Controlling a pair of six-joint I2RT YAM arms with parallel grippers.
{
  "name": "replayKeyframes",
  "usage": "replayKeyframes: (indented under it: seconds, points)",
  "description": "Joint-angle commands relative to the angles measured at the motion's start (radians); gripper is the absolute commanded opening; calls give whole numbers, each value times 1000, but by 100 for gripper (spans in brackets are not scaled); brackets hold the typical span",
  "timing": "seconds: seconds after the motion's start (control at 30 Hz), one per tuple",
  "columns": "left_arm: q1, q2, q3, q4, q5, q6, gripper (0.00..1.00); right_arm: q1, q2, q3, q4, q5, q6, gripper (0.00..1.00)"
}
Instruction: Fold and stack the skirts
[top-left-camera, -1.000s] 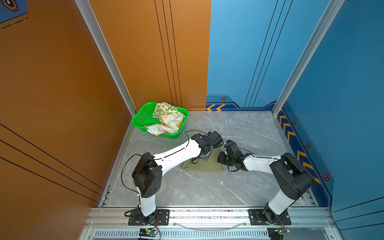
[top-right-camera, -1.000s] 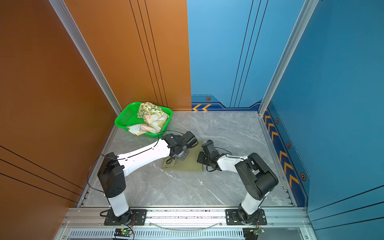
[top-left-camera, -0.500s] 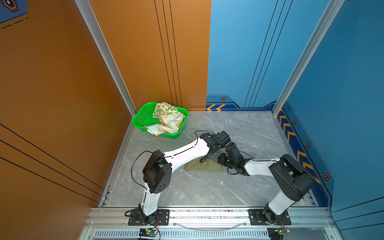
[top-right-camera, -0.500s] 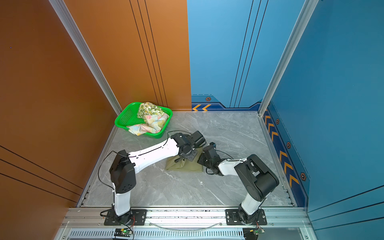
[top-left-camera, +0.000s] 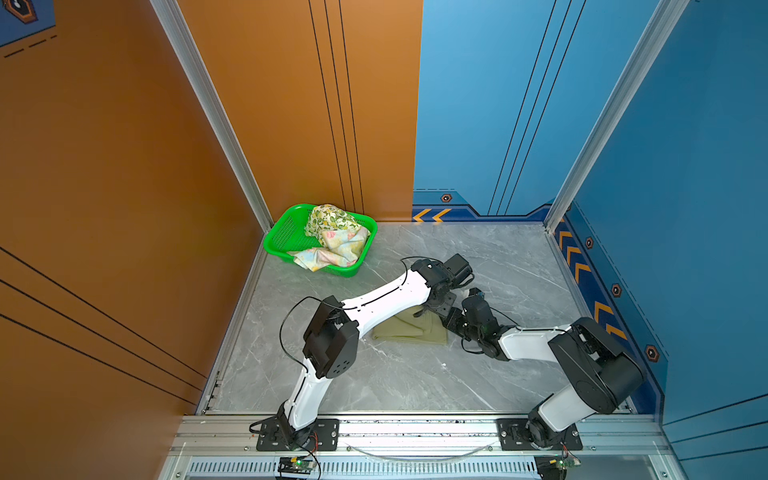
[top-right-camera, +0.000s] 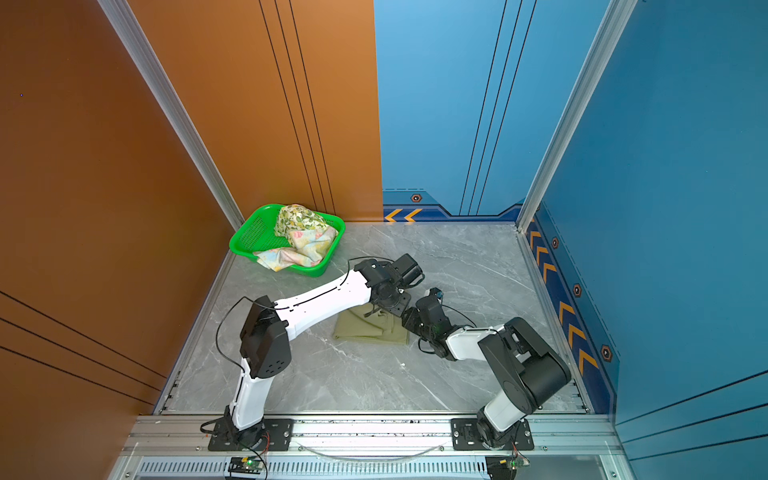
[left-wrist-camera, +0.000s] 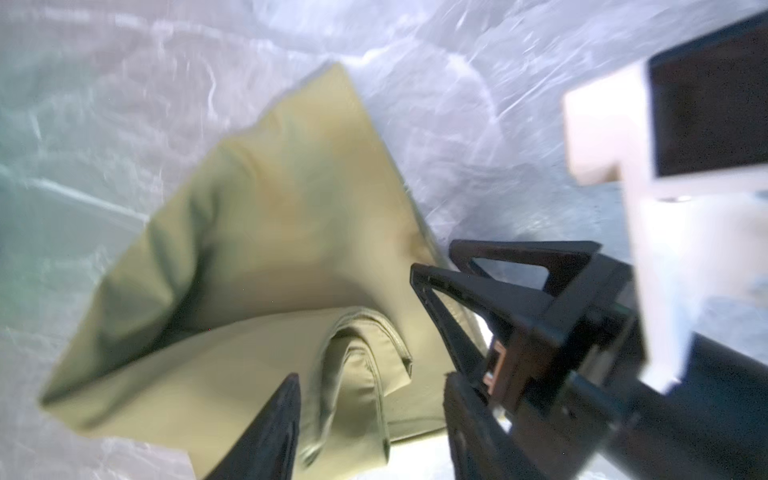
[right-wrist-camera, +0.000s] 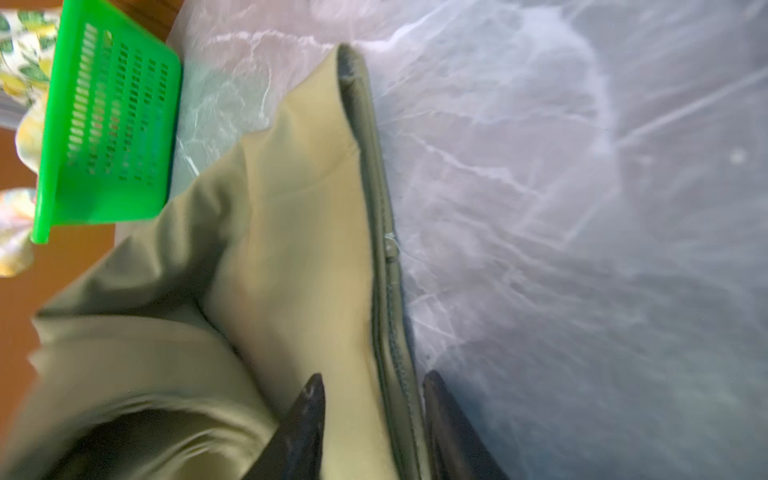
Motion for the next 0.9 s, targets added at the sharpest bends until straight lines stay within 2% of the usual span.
replayKeyframes:
  seconds: [0.0, 0.1, 0.2, 0.37, 0.57, 0.7, 0.87]
  points:
    - [24, -43, 71, 48, 96, -27, 68, -32, -40, -48, -67, 20, -16, 52]
    - [52, -107, 30, 92, 129, -37, 71, -52, -90, -60, -92, 16, -48, 56]
    - [86, -192, -88, 126, 142, -44, 71, -52, -138, -40, -145, 17, -132, 60]
    - [167, -413, -427, 242, 168, -98, 71, -3, -224, 15, -230, 81, -339, 71]
    - [264, -655, -809, 390, 226, -174, 68, 86, -255, 103, -267, 103, -553, 76]
    - [296, -712, -978, 475, 268, -210, 66, 124, -215, 181, -290, 61, -639, 77]
    - [314, -710, -1085, 597, 307, -238, 62, 183, -124, 319, -391, 78, -745, 79]
